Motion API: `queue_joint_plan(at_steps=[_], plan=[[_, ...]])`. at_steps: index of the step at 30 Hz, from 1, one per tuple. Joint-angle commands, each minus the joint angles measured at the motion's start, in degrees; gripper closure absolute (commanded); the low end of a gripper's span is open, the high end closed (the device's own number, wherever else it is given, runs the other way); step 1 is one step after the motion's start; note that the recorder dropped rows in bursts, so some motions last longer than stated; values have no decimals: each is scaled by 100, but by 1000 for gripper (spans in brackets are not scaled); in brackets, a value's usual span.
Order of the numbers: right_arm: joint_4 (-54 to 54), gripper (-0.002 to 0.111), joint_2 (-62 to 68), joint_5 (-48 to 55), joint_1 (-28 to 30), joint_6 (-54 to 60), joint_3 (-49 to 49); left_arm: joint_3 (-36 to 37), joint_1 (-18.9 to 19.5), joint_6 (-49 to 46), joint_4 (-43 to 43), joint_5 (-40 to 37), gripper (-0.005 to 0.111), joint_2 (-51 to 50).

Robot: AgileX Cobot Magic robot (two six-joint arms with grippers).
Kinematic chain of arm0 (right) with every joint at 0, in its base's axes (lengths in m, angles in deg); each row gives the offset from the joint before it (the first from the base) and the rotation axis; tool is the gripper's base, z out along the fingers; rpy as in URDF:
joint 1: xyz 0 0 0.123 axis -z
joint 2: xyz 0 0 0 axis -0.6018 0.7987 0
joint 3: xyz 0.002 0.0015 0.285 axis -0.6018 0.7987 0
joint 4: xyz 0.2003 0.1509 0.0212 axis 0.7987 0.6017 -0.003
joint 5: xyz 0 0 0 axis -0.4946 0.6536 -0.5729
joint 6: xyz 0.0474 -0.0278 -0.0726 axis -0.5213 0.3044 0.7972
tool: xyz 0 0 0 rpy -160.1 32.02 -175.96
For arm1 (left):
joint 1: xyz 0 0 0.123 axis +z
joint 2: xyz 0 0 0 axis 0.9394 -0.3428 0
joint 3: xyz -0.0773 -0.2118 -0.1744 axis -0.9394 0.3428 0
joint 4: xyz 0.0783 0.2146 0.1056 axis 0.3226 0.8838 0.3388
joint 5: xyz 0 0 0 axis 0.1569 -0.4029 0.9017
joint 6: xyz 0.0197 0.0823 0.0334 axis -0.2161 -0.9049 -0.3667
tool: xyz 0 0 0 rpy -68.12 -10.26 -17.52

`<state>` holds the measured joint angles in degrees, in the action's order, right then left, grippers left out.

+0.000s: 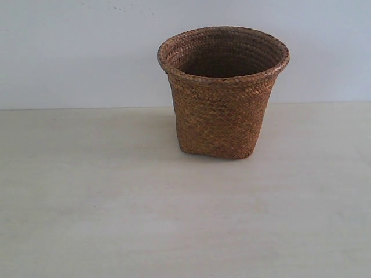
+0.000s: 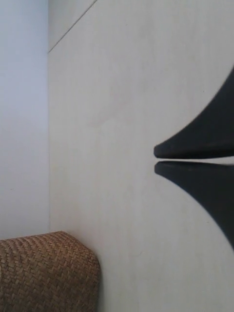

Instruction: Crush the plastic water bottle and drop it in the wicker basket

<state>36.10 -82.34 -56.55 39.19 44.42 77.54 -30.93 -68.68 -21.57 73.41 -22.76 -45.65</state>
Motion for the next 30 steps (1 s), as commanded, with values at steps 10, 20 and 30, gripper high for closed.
queue_joint_plan(at_steps=[10, 20, 30], plan=[[729, 109, -38, 113, -5, 636, 0, 23, 23, 35, 0, 8, 103, 14], [738, 109, -38, 102, -5, 566, 0, 23, 23, 35, 0, 8, 103, 14], [738, 109, -38, 102, -5, 566, 0, 23, 23, 35, 0, 8, 103, 14]])
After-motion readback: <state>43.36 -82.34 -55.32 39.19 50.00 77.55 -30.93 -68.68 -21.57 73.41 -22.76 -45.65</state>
